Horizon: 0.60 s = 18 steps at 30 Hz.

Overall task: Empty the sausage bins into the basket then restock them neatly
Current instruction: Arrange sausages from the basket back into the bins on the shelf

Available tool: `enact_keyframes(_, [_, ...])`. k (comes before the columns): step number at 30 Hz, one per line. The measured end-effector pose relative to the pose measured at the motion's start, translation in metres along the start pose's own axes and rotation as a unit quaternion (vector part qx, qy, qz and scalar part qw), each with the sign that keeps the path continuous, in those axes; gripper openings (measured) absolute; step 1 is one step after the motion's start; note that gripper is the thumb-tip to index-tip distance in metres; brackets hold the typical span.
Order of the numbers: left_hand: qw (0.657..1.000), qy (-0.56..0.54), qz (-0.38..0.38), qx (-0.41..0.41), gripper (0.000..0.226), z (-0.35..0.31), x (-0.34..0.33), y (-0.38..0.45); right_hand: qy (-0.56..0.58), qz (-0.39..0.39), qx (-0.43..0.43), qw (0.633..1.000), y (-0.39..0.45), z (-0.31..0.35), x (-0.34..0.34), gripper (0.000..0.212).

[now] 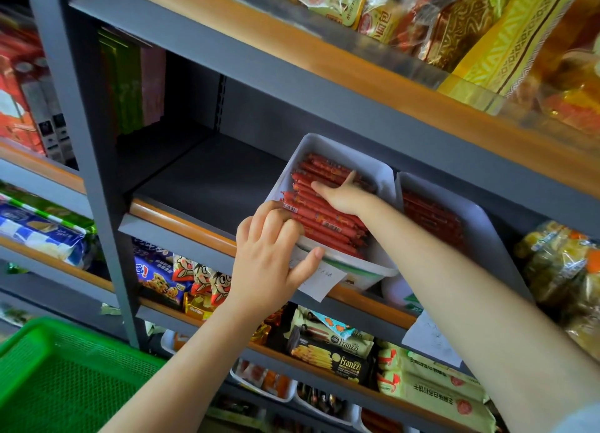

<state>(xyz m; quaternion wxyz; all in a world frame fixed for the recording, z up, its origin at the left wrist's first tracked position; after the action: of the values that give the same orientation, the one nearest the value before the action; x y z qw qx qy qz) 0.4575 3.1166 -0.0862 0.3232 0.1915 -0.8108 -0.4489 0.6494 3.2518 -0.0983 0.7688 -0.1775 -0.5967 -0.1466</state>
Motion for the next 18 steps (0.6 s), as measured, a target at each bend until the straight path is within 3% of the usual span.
enact_keyframes(2, [1.000,-0.001,0.005,0.002,0.047,0.000,0.000,0.000,-0.014,0.016,-0.001,1.000,-0.005,-0.003,-0.005,0.124])
enact_keyframes(6, [1.000,-0.001,0.011,0.009,0.050,0.001,0.000,0.000,0.020,0.014,0.027,0.999,-0.010,0.000,-0.002,0.114])
enact_keyframes(11, [1.000,-0.003,0.021,0.017,0.050,0.002,-0.003,-0.001,-0.035,0.046,0.006,0.998,-0.019,-0.009,-0.007,0.112])
enact_keyframes(16, [0.999,-0.003,0.024,0.022,0.046,0.003,-0.004,-0.001,0.094,0.001,0.012,0.996,-0.025,-0.003,0.003,0.109])
enact_keyframes(18, [1.000,-0.004,0.023,0.020,0.044,0.002,-0.003,-0.001,0.080,0.001,0.015,0.997,-0.026,-0.008,0.005,0.112])
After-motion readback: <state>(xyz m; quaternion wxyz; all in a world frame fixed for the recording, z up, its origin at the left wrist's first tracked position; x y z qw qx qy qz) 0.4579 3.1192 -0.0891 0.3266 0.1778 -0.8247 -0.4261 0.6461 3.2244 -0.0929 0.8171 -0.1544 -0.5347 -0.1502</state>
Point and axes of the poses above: each hand's wrist, its own y-axis towards the middle knuckle, its own x-axis out of the back of the hand, z = x × y, the point moved 10 cm from there along y, towards the middle knuckle, and after that the axes turned 9 degrees about -z, right-handed, at the moved point
